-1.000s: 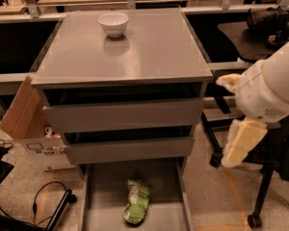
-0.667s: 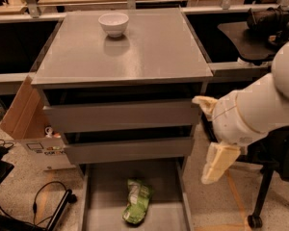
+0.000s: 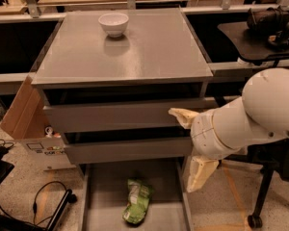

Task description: Pick green rice chip bag from bottom drawer and place on counter

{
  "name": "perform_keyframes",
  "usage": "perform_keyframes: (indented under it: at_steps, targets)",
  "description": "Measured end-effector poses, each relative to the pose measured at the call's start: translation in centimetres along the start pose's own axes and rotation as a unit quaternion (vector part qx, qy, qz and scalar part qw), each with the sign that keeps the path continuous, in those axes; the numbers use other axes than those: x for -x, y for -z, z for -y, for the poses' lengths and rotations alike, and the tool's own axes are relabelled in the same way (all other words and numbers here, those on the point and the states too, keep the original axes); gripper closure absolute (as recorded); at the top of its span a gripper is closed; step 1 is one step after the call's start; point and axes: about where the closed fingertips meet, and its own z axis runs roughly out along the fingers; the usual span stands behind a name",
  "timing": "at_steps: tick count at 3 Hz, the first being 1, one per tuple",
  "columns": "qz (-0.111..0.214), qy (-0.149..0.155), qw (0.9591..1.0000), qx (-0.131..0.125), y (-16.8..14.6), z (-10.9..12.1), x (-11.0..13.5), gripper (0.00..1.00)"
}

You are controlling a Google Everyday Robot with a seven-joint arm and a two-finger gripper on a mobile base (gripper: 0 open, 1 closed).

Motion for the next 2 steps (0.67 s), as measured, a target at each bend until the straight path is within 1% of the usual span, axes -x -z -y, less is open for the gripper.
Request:
perform_keyframes:
  at_steps: [1, 2]
  targets:
    - [-0.008, 0.025, 0.9996, 0.011, -2.2, -0.2, 0.7, 0.0]
    - [-0.01, 0.078, 0.9962, 0.037, -9.2, -1.0, 1.0, 0.0]
